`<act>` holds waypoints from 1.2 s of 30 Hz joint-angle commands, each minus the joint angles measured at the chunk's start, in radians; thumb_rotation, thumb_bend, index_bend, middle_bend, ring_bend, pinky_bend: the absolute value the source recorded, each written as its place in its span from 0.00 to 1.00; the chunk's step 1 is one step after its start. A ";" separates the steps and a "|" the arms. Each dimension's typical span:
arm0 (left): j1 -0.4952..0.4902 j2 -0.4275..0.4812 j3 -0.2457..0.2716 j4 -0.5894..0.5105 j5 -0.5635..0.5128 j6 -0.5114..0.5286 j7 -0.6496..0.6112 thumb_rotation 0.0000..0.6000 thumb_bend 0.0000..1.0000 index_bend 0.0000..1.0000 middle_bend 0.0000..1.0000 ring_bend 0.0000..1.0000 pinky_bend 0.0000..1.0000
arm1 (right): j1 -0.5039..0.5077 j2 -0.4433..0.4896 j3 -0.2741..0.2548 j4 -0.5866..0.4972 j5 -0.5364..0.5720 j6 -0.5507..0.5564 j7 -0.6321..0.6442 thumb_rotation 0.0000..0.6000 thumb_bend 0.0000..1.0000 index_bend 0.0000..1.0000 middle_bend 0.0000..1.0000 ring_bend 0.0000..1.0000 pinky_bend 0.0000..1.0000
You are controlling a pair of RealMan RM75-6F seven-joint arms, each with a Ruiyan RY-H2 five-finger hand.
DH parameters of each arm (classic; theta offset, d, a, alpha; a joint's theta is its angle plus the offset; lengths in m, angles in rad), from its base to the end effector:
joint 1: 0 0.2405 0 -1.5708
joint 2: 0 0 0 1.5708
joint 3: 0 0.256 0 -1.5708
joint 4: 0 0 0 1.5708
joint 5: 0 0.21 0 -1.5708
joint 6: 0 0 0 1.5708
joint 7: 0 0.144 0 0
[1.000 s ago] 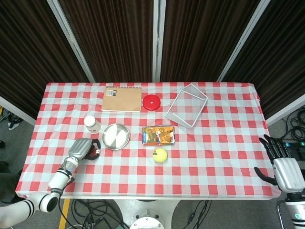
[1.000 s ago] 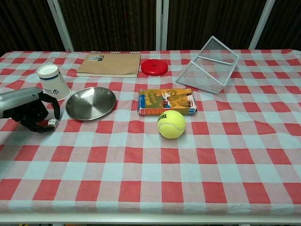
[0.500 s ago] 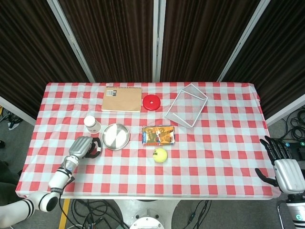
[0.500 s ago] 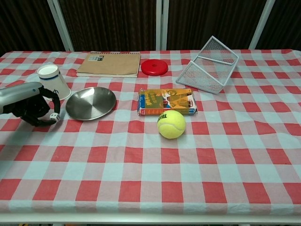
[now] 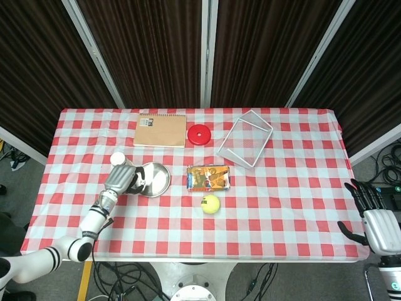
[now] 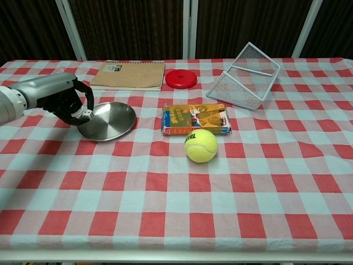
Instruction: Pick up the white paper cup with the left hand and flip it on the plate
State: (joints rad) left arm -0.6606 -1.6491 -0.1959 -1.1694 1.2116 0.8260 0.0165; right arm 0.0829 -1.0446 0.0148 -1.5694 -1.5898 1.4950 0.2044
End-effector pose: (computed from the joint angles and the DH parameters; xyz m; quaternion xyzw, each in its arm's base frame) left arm -0.2163 0.3574 -0.0350 -0.6965 -0.4726 -0.3524 0.4089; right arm -0.3159 -0.1736 0.1787 0.6060 -0.4048 0.4184 0.5420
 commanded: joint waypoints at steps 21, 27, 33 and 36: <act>0.138 0.136 -0.005 -0.226 -0.064 0.257 0.040 1.00 0.17 0.36 0.67 0.69 0.88 | -0.015 -0.001 -0.008 0.014 -0.025 0.028 0.020 1.00 0.17 0.00 0.01 0.00 0.00; 0.181 0.147 -0.051 -0.155 -0.106 0.244 -0.173 1.00 0.16 0.33 0.44 0.40 0.62 | -0.013 -0.001 -0.008 0.017 -0.029 0.027 0.020 1.00 0.17 0.00 0.01 0.00 0.00; 0.144 0.083 -0.105 0.006 -0.143 0.053 -0.473 1.00 0.14 0.18 0.17 0.12 0.25 | -0.012 -0.001 -0.007 0.016 -0.027 0.025 0.017 1.00 0.17 0.00 0.01 0.00 0.00; 0.108 0.048 -0.115 0.100 -0.126 -0.026 -0.555 1.00 0.14 0.17 0.14 0.12 0.24 | -0.011 0.002 -0.005 0.010 -0.018 0.018 0.012 1.00 0.17 0.00 0.01 0.00 0.00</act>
State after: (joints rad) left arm -0.5189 -1.5582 -0.2823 -1.1719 1.0885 0.8973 -0.4422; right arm 0.0714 -1.0437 0.0091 -1.5581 -1.6093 1.5143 0.2175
